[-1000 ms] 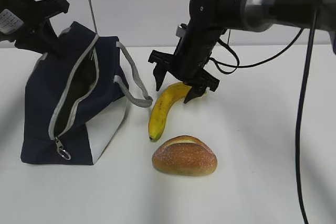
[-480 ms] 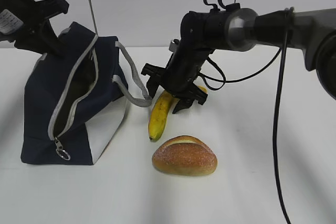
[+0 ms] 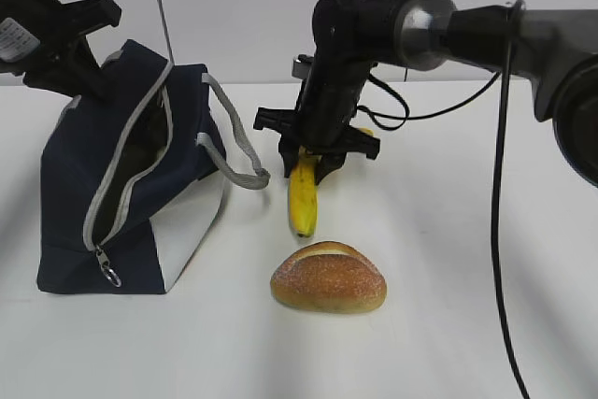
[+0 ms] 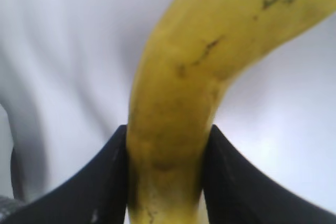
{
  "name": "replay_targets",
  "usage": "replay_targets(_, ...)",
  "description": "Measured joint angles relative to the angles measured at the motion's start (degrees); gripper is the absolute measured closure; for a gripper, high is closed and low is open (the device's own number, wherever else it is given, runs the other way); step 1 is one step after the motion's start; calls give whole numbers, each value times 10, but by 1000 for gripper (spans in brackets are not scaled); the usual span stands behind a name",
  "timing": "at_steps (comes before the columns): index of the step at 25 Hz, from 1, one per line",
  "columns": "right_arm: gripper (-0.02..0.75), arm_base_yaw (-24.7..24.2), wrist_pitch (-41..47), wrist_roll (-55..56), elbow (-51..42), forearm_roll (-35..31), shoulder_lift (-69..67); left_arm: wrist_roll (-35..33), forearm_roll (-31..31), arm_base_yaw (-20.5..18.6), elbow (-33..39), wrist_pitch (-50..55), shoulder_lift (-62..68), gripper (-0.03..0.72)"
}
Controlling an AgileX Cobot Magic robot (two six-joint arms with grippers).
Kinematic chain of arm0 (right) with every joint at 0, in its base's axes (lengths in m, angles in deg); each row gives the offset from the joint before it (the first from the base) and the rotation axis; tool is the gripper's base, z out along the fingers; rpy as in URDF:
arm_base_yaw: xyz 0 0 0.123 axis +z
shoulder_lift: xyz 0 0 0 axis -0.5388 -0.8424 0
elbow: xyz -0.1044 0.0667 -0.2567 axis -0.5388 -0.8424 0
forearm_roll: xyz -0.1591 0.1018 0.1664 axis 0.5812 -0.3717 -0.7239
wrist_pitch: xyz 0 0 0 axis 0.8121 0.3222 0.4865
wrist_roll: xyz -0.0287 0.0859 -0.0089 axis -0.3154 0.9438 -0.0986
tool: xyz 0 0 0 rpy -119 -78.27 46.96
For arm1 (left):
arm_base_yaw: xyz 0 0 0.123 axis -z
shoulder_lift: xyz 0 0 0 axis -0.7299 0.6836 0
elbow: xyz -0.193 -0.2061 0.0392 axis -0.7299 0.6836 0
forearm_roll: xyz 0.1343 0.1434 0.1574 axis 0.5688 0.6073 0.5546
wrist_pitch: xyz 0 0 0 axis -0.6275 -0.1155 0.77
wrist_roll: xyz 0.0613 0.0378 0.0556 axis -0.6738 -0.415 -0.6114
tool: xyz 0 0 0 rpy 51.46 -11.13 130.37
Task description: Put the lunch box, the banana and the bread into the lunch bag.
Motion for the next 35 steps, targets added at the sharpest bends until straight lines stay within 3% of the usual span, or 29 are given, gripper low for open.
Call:
replay_targets(7,465,0,122,-121,159,62,0,0,1,0,0,0,0,690)
replay_targets(13,465,0,135,-223,273,-25,14,0,0,0,0,0,0,690)
replay_targets(22,465,1,139,-286,285,-205,43,0,-18,0,0,0,0,690)
replay_targets(27,465,18,139,-292,280,-234,43,0,-23,-2,0,0,0,690)
replay_targets(35,465,46,139,-311,206,-259,44,0,-59,-37,0,3,-7,690)
